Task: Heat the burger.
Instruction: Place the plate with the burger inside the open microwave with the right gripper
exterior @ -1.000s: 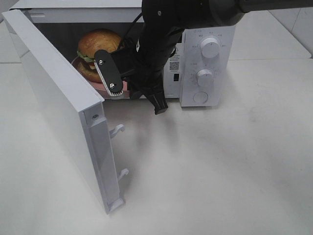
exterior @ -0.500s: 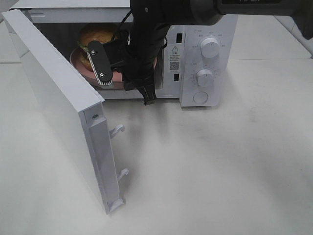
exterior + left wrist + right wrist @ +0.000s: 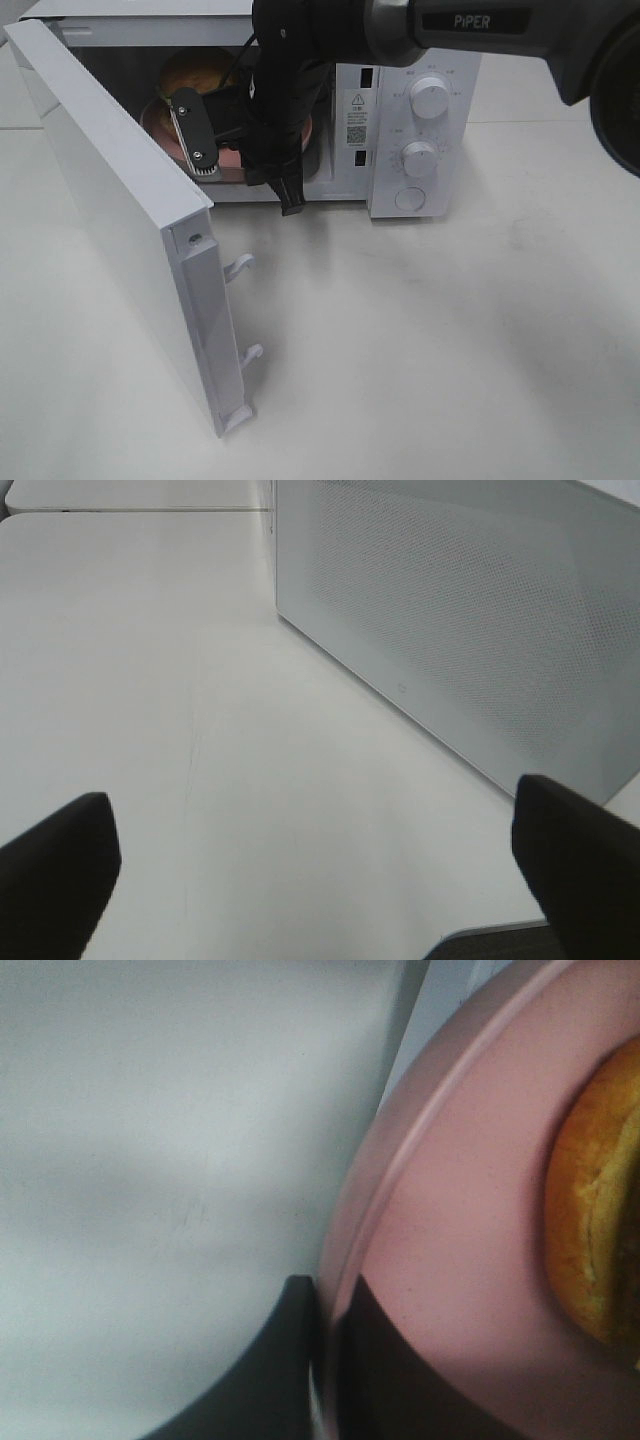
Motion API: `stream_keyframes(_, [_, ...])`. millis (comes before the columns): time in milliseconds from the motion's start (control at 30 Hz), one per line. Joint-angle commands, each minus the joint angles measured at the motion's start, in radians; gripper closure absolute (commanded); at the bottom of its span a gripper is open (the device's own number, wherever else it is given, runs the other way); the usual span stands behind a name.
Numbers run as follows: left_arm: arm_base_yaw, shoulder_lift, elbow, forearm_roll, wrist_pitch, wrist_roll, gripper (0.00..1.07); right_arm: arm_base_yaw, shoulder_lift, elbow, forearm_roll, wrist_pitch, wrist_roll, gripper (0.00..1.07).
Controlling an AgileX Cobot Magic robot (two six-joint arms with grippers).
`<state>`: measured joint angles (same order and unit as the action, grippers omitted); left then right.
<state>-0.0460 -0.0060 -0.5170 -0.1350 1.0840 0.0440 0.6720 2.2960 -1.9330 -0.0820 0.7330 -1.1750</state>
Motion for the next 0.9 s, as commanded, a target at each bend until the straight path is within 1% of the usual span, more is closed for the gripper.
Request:
stream_keyframes(33, [0.002, -0.005, 0.002, -0.006, -0.014, -0.001, 0.07, 0.006, 0.013, -0.048, -0.011, -0.054, 0.013, 1.07])
stream_keyframes(233, [0.002, -0.005, 0.002, -0.006, -0.014, -0.001, 0.07, 0.003, 0.041, -0.082, -0.038, -0.076, 0.058, 1.07])
stream_keyframes(633, [0.002, -0.005, 0.002, -0.006, -0.014, -0.001, 0.07, -0.009, 0.064, -0.085, -0.038, -0.114, 0.064, 1.06])
stream_keyframes(800, [0.002, -0.005, 0.002, -0.006, -0.014, -0.001, 0.07, -0.018, 0.067, -0.085, -0.048, -0.12, 0.109, 1.02])
stream_keyframes(833, [0.002, -0.005, 0.002, -0.006, -0.014, -0.001, 0.07, -0.018, 0.068, -0.085, -0.057, -0.123, 0.129, 0.99])
stream_keyframes(900, [0.002, -0.005, 0.002, -0.006, -0.014, -0.001, 0.07, -0.021, 0.069, -0.085, -0.059, -0.126, 0.137, 0.98])
